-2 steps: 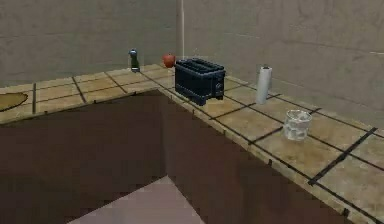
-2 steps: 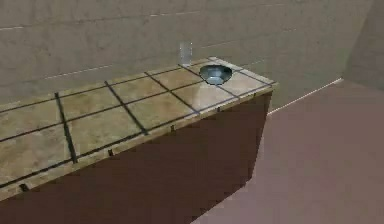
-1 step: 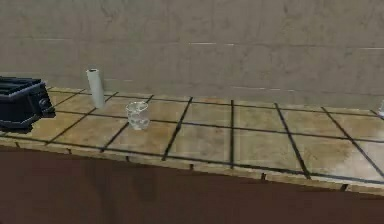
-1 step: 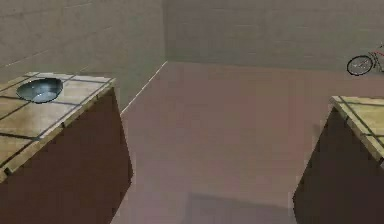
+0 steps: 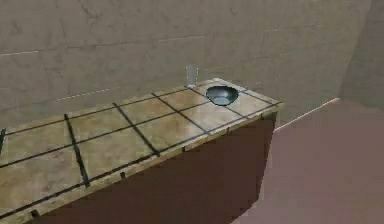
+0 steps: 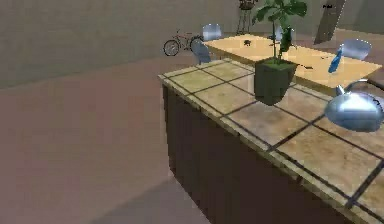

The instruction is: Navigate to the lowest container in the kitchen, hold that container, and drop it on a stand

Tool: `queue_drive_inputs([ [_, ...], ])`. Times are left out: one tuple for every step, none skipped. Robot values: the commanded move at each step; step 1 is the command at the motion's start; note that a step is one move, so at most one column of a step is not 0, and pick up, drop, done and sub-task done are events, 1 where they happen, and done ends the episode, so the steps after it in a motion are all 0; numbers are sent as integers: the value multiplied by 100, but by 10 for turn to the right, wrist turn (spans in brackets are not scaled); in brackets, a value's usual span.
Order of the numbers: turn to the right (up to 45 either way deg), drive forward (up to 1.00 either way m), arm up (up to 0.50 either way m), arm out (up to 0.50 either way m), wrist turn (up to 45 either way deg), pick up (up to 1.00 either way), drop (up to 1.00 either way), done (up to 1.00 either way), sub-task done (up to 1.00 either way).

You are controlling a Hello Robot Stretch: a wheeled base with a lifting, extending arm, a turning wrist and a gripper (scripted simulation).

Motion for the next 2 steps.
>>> queue_drive_inputs([
  [450, 0, 0, 0, 0, 0, 0, 0, 0],
  [180, 0, 0, 0, 0, 0, 0, 0, 0],
])
